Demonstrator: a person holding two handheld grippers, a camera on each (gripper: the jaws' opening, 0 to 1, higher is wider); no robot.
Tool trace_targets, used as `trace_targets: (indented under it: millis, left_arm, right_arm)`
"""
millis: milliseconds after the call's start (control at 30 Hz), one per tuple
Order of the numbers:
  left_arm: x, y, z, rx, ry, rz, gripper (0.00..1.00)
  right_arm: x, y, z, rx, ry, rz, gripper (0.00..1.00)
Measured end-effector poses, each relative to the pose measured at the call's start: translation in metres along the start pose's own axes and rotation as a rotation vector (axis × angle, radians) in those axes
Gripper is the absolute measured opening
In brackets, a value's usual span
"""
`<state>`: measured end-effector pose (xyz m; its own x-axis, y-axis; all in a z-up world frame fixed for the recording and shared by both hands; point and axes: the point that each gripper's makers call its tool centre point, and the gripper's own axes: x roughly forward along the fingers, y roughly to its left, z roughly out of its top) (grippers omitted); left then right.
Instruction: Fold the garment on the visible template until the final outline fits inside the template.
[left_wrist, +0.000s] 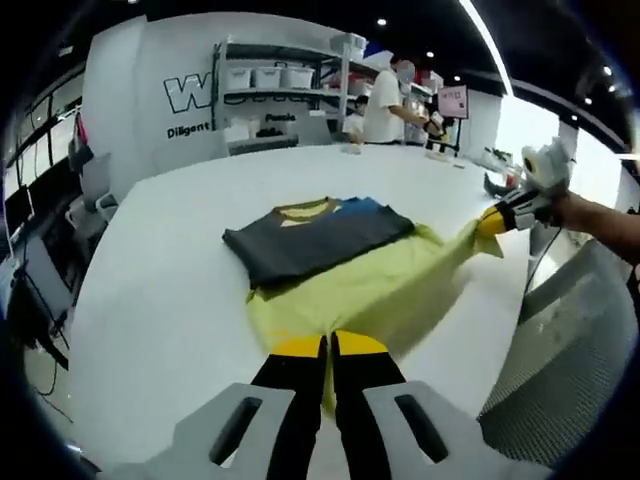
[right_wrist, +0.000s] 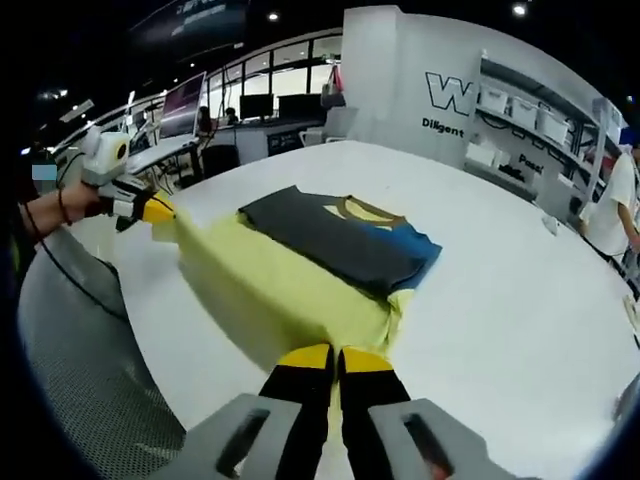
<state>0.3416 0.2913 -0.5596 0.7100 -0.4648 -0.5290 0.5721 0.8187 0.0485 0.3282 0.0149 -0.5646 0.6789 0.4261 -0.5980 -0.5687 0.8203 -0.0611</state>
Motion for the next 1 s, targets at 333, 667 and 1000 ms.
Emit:
trace_targets:
  millis: [333, 667, 1000]
  left_arm:
    - [0.020, 0.019, 0.022, -0.044, -0.061, 0.065, 0.00]
    - [0.038, 0.031, 0.045, -0.080, -0.093, 0.099, 0.00]
    - [0.052, 0.043, 0.066, -0.048, -0.113, 0.110, 0.00]
  right_arm:
    - [0.012, -0.013, 0.014, 0.053, -0.027, -0.024, 0.00]
    - [0.025, -0.036, 0.032, 0.098, -0.061, -0.054, 0.00]
    - [0.037, -0.053, 0.052, 0.090, -0.089, -0.086, 0.00]
